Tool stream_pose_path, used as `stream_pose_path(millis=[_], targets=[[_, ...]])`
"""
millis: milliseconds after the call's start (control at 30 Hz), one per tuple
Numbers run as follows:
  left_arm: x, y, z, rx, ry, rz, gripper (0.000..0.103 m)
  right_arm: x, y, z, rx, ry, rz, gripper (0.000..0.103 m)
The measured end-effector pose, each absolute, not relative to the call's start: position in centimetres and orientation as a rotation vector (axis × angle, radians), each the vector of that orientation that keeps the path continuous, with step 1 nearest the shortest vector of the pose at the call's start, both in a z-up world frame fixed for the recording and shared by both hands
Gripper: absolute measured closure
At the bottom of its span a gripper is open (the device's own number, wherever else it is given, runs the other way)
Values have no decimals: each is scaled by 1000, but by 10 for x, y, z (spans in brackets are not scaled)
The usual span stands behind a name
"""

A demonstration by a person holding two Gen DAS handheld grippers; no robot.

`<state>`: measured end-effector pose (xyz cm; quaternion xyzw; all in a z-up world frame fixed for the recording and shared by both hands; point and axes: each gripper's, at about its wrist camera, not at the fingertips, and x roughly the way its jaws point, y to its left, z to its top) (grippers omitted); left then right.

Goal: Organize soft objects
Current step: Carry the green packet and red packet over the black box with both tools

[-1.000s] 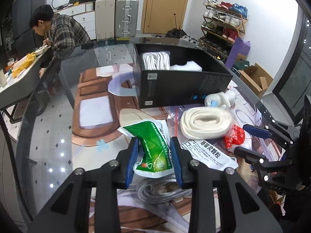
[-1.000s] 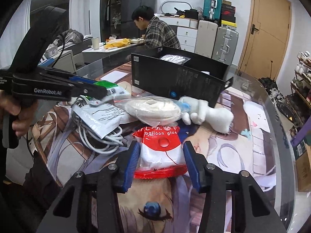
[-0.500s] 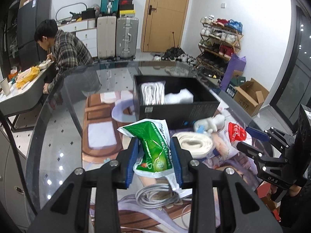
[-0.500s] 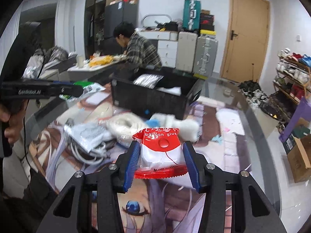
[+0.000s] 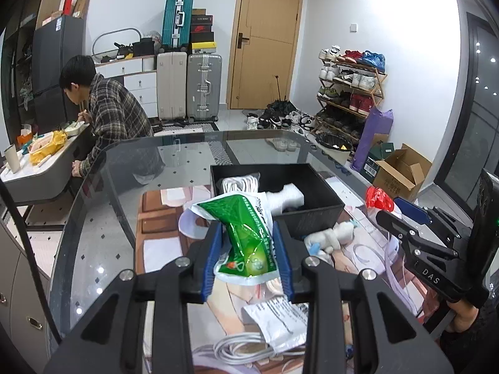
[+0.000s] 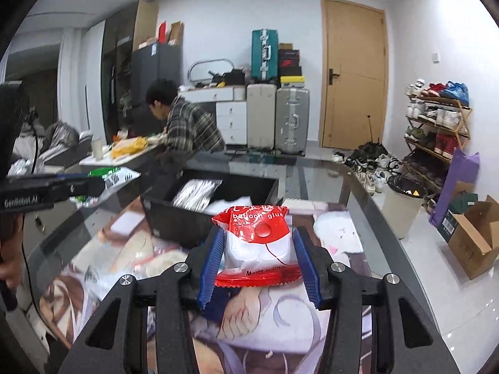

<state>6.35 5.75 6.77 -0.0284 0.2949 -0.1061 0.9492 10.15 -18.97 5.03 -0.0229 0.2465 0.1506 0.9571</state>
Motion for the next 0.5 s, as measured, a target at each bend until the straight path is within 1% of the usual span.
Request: stream_pose_path(millis=[167,500], targets=[[74,53,68,-60,584,-186,71,116,-184,51,-24,479,295,56],[89,53,69,-45,559,-138,71,144,-152,68,-140,461,408,56]])
